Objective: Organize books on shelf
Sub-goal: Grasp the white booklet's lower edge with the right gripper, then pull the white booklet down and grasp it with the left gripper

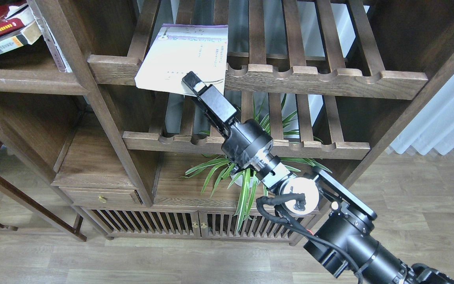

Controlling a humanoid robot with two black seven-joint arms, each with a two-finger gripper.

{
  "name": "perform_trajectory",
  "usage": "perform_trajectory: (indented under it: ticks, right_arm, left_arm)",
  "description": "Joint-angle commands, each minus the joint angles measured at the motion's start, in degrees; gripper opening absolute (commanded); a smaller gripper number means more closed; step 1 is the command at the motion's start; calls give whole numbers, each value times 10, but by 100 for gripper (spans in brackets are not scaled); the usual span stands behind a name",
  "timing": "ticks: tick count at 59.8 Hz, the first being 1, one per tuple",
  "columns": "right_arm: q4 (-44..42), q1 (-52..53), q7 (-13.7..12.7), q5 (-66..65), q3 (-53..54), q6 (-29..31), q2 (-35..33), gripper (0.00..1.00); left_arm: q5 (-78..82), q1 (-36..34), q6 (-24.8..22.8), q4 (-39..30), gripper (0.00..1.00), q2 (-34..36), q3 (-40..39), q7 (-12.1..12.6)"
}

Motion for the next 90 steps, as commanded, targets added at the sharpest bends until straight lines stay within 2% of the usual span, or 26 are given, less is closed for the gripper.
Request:
perform_trajectory:
  ticks: [1,7,18,21,22,27,32,34,44,51,57,69,71,72,79,90]
  right_arm:
    - [-2,18,2,14,1,-8,0,98]
    - [-2,20,5,15,4,-14,0,94]
    - [-2,18,5,18,17,-16,0,69]
    - [-2,17,3,20,22,-18,0,60]
    - [-2,15,0,27,26,-27,0,47]
    - [-2,16,-2,32,27,-40,0,35]
    - [-2,13,-3,34,29,-35,0,16]
    - [-1,11,-4,35,29,-32,0,11]
    - [9,-10,-15,37,28,-5,0,6]
    - [13,-40,-42,37,27,49,0,6]
    - [24,-61,-50,36,21,82,0,6]
    - [41,-115,-82,36,8,157,0,6]
    - [41,-124,-84,36,7,177,0,5]
    - [41,-141,-87,36,-6,214,0,5]
    - [39,-156,-88,36,-21,276,-42,5]
    - [26,-195,-89,36,-29,276,-107,5]
  left_arm:
    - [-6,0,0,5,90,6,0,-1]
    - [-6,0,0,6,90,6,0,-1]
    - [-6,0,0,6,90,6,-1,-1]
    - [-6,0,0,6,90,6,-1,-1]
    - [-7,0,0,5,90,6,-1,-1]
    - [-7,0,0,5,90,6,-1,-1]
    - [-8,0,0,6,90,7,-1,-1]
    - [-13,0,0,6,90,7,-1,-1]
    - [-77,1,0,6,90,7,23,0]
    - [-131,13,0,4,90,8,76,0]
    - [-155,16,0,-1,90,6,97,-5]
    - [-195,16,0,-6,90,7,168,-31]
    - [-197,16,0,-7,90,6,178,-37]
    - [-198,18,0,-15,90,6,194,-48]
    - [-198,26,0,-38,90,7,215,-68]
    - [-198,27,0,-43,90,5,271,-98]
